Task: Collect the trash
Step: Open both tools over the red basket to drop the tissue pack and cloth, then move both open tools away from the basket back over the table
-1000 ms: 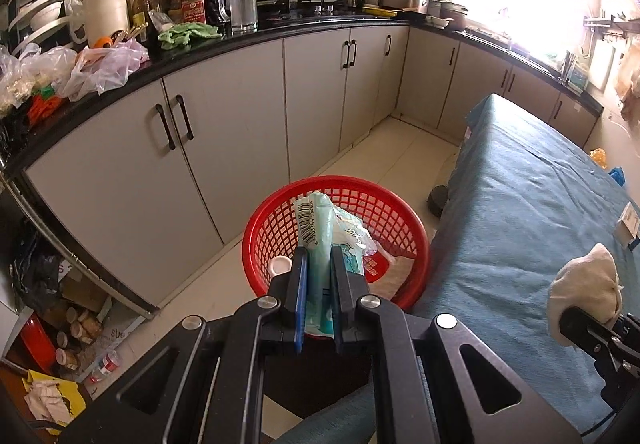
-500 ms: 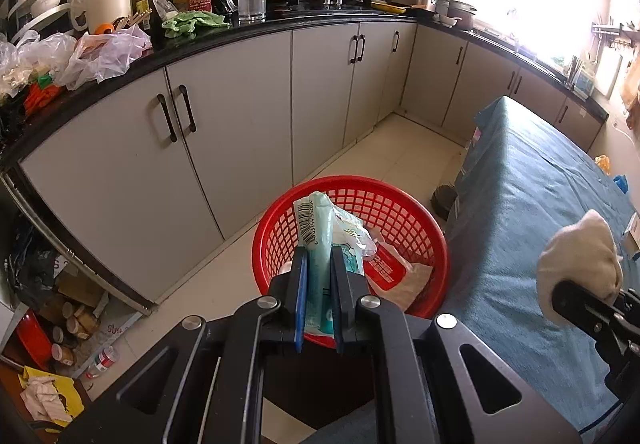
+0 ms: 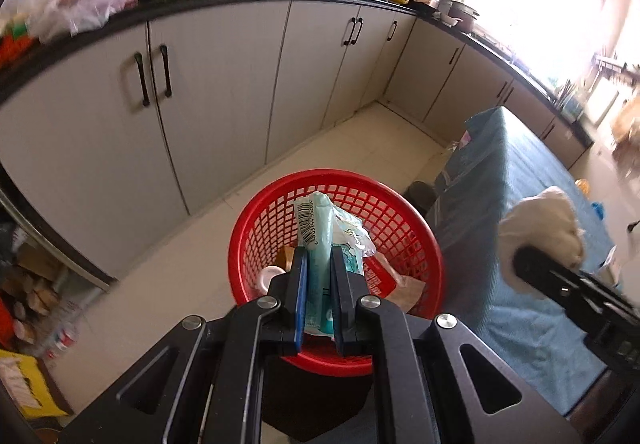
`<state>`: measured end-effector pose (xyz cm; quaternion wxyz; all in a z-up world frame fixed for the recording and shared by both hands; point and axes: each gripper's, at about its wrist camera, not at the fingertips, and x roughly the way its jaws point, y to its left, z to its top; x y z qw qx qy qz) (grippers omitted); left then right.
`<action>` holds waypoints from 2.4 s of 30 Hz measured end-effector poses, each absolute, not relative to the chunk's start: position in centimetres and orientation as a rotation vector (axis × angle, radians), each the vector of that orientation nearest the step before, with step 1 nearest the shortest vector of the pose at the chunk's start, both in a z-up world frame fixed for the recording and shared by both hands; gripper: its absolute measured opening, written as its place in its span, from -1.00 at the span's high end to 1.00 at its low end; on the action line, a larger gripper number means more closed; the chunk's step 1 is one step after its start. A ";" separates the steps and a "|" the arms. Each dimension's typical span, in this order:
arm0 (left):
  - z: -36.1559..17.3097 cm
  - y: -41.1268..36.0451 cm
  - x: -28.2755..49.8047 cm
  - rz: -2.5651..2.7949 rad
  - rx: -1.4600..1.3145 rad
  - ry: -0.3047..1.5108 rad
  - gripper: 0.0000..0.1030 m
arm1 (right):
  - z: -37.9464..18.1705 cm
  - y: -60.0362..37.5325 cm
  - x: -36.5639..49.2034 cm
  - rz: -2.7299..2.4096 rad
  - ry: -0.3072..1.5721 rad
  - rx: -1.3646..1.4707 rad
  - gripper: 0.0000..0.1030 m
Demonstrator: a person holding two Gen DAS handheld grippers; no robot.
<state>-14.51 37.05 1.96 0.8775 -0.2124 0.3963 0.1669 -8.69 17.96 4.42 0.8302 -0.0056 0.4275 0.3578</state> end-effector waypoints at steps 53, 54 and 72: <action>6.7 28.4 -18.4 0.427 -0.209 0.736 -0.43 | 4.1 6.2 -11.3 0.603 0.868 0.146 -0.44; 6.9 28.0 -18.5 0.429 -0.199 0.733 -0.44 | 4.2 5.7 -11.6 0.597 0.863 0.148 -0.44; 9.9 21.9 -20.3 0.556 0.007 0.627 -0.54 | 5.5 -1.2 -15.6 0.493 0.775 0.117 -0.51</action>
